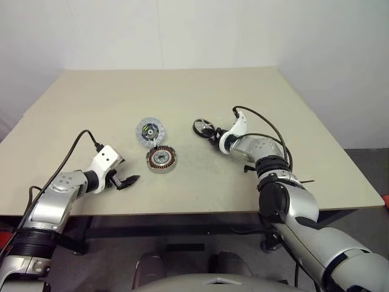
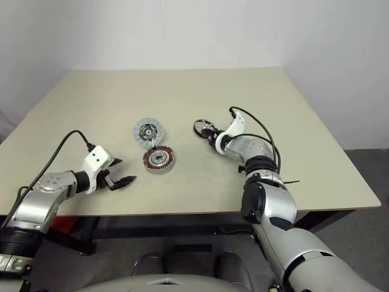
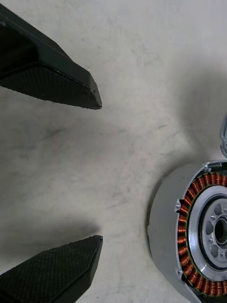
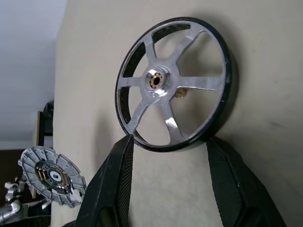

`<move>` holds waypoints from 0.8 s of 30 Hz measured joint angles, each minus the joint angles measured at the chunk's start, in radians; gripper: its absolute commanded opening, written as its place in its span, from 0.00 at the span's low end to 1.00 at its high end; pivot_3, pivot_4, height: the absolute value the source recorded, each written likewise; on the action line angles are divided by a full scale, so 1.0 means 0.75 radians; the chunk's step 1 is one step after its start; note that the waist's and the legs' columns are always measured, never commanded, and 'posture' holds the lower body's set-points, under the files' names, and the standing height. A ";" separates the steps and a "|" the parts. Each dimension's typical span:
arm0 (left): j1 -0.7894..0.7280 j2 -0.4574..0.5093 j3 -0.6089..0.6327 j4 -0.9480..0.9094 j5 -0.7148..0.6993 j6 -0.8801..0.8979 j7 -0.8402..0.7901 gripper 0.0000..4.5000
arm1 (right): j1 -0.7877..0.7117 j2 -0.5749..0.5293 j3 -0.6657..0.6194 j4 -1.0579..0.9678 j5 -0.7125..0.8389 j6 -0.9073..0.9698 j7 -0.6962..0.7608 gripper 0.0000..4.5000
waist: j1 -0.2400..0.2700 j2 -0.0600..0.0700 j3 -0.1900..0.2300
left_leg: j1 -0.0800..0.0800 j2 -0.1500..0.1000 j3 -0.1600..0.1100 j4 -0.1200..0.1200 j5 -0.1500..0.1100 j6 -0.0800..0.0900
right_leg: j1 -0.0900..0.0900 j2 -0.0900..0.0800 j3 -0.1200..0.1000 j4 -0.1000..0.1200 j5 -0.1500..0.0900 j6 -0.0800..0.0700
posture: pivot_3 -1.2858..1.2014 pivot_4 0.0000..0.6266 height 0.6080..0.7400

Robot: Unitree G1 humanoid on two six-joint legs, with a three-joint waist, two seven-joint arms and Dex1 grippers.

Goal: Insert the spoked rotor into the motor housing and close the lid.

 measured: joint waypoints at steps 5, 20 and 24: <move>0.000 0.002 0.000 0.000 0.005 0.000 0.001 1.00 | -0.015 0.016 0.000 0.040 0.000 -0.079 -0.002 0.60 | 0.000 0.000 0.000 | 0.000 0.000 0.000 0.000 0.000 0.000 | -0.001 0.000 0.000 0.000 0.000 0.000 | 0.52 0.00 1.00; 0.002 0.002 -0.002 0.000 0.028 -0.013 0.007 1.00 | -0.057 0.011 0.001 0.087 0.003 -0.171 0.018 0.13 | 0.002 0.001 0.001 | -0.001 0.000 0.000 0.000 0.000 0.001 | -0.004 0.000 0.000 0.000 0.000 0.000 | 0.52 0.00 1.00; 0.003 0.002 -0.004 0.000 0.031 -0.014 0.010 1.00 | -0.058 0.010 0.001 0.090 0.004 -0.173 0.021 0.13 | 0.002 0.001 0.001 | -0.002 0.000 0.000 0.000 -0.001 0.001 | -0.004 0.000 0.000 -0.001 0.000 0.000 | 0.52 0.00 1.00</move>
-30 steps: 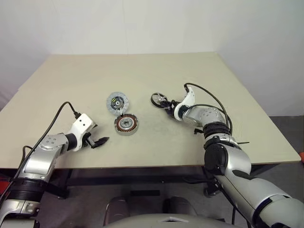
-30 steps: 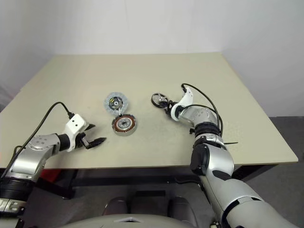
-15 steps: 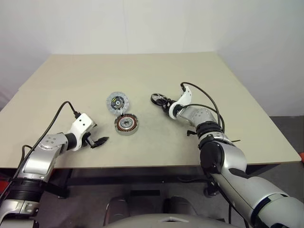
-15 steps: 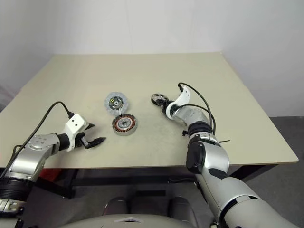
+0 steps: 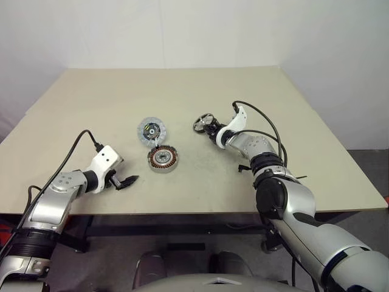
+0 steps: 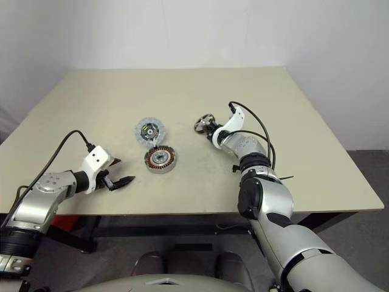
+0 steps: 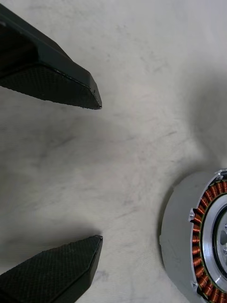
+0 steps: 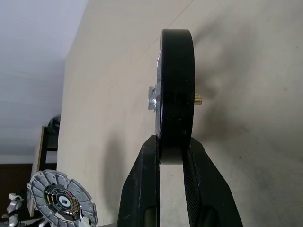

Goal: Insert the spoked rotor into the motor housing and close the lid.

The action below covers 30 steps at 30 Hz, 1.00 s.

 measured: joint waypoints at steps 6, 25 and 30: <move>0.000 0.000 -0.001 0.001 0.001 -0.001 0.001 1.00 | -0.005 -0.049 -0.018 -0.018 0.063 0.222 0.082 0.13 | 0.002 0.001 0.001 | -0.004 0.000 0.000 0.000 0.000 0.001 | -0.002 0.000 0.000 0.000 0.000 0.000 | 0.52 0.00 1.00; -0.034 -0.004 -0.023 0.043 0.009 -0.040 -0.012 1.00 | 0.267 0.072 0.192 -0.762 0.320 1.075 0.367 0.13 | 0.036 0.002 0.001 | -0.010 0.001 0.000 -0.001 0.003 -0.005 | -0.010 0.000 -0.001 0.001 -0.004 0.007 | 0.52 0.00 1.00; -0.015 -0.002 -0.019 0.022 0.006 -0.040 -0.011 1.00 | 0.279 0.175 0.220 -0.762 0.318 1.109 0.319 0.13 | 0.035 0.002 0.001 | -0.011 0.001 0.000 -0.002 0.003 -0.005 | -0.011 0.000 -0.001 0.000 0.000 0.000 | 0.52 0.00 1.00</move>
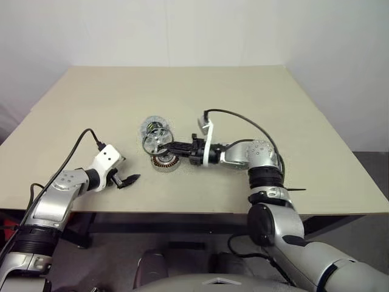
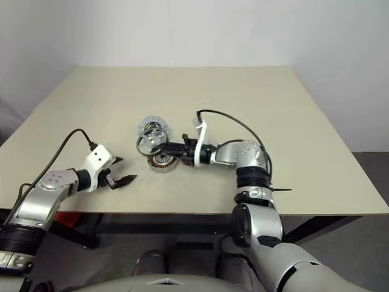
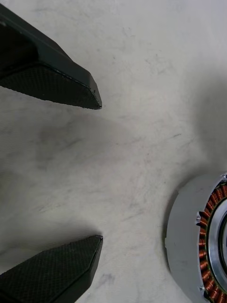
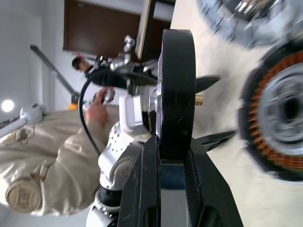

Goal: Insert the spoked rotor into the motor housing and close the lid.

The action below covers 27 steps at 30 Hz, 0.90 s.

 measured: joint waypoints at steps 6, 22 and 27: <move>0.061 0.014 0.028 -0.052 -0.011 0.005 0.013 1.00 | 0.000 -0.012 0.030 0.062 -0.057 -0.053 -0.007 0.13 | -0.004 0.000 0.000 | 0.000 0.000 0.000 -0.001 0.000 0.000 | 0.000 0.000 0.000 0.000 0.000 0.000 | 0.52 0.00 1.00; 0.087 0.021 0.045 -0.083 -0.013 0.029 0.023 1.00 | 0.000 -0.030 0.049 0.180 -0.120 -0.152 0.003 0.13 | -0.004 0.000 0.000 | 0.000 0.000 0.000 -0.001 0.000 0.000 | 0.000 0.000 0.000 0.000 0.000 0.000 | 0.52 0.00 1.00; 0.084 0.026 0.045 -0.082 -0.012 0.029 0.022 1.00 | 0.000 -0.028 0.048 0.206 -0.128 -0.180 0.004 0.13 | -0.004 0.000 0.000 | 0.000 0.000 0.000 -0.001 0.000 0.000 | 0.000 0.000 0.000 0.000 0.000 0.000 | 0.52 0.00 1.00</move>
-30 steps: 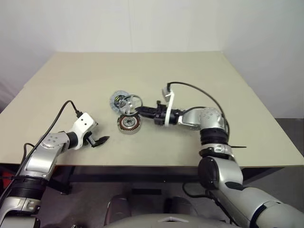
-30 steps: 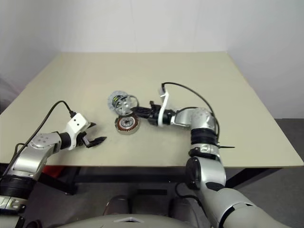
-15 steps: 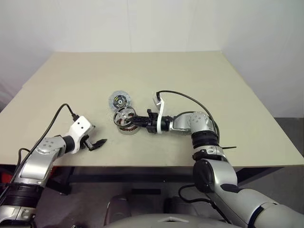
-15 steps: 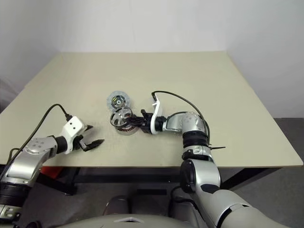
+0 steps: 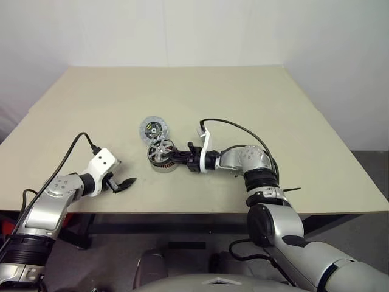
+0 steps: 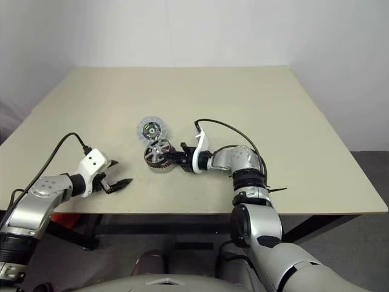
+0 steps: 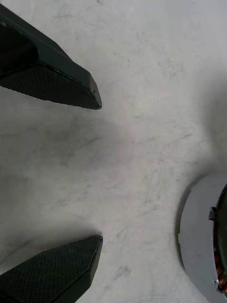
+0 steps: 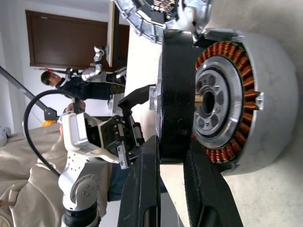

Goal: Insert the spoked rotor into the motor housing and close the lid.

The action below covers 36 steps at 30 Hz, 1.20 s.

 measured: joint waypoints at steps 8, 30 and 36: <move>-0.006 0.001 0.000 0.007 0.002 0.000 -0.001 1.00 | 0.000 0.000 0.011 -0.009 -0.001 -0.003 0.023 0.58 | 0.000 0.000 0.000 | 0.000 0.000 0.000 0.000 0.000 0.000 | 0.000 0.000 0.000 0.000 0.000 0.000 | 0.52 0.00 1.00; -0.044 0.000 -0.020 0.036 0.011 -0.001 -0.007 1.00 | 0.075 -0.052 0.127 -0.273 0.005 -0.010 0.121 1.00 | 0.002 0.000 0.000 | 0.000 0.000 0.000 0.000 0.000 -0.001 | 0.000 0.000 0.000 0.000 0.000 0.000 | 0.52 0.00 1.00; -0.064 -0.001 -0.033 0.059 0.012 -0.012 -0.011 1.00 | 0.111 -0.072 0.183 -0.301 -0.026 -0.105 0.134 1.00 | 0.003 0.000 0.000 | 0.000 0.000 0.000 0.000 0.000 -0.001 | 0.000 0.000 0.000 0.000 0.000 0.000 | 0.52 0.00 1.00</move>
